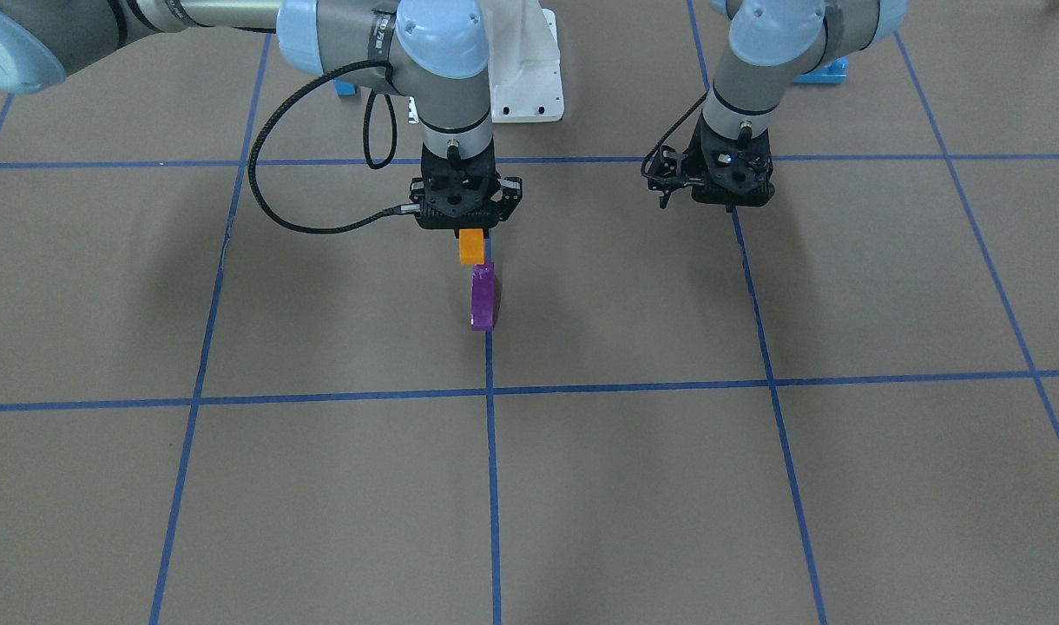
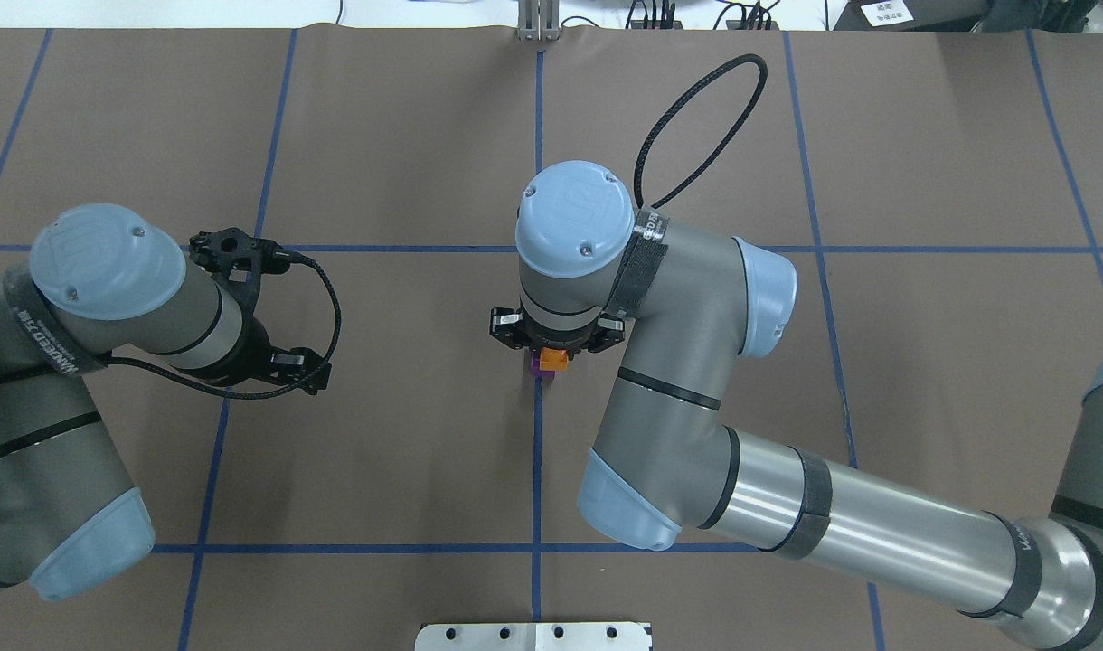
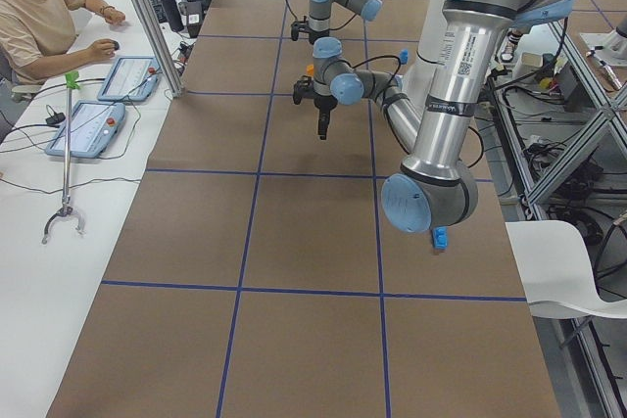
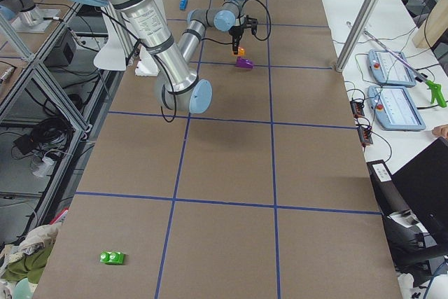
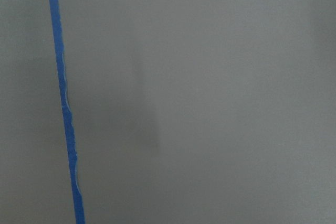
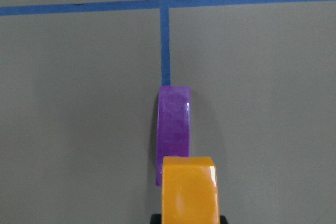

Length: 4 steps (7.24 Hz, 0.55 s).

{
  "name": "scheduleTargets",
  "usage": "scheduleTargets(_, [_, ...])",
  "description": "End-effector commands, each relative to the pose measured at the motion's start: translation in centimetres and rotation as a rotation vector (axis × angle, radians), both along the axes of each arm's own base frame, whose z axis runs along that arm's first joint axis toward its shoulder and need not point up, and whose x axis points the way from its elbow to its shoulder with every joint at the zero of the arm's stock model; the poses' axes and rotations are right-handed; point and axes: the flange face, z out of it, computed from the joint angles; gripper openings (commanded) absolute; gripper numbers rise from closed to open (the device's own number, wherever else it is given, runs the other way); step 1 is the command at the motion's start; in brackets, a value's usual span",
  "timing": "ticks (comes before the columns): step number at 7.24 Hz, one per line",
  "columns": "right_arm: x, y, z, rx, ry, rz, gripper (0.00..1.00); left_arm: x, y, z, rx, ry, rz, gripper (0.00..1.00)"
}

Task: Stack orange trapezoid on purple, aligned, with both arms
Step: 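Lower the orange block onto the purple block with the right gripper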

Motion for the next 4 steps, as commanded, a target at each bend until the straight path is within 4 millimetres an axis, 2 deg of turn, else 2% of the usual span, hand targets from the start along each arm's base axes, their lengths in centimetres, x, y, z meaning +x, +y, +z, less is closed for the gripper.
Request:
scheduleTargets(1, [-0.86, -0.82, 0.49, 0.080, 0.034, -0.056, 0.00, 0.28, -0.04, 0.38, -0.006, -0.007, 0.001, 1.00])
scheduleTargets(4, [-1.00, -1.02, 0.72, 0.072, 0.037, -0.063, 0.00, 0.41, -0.02, 0.49, -0.009, -0.009, 0.000, 1.00])
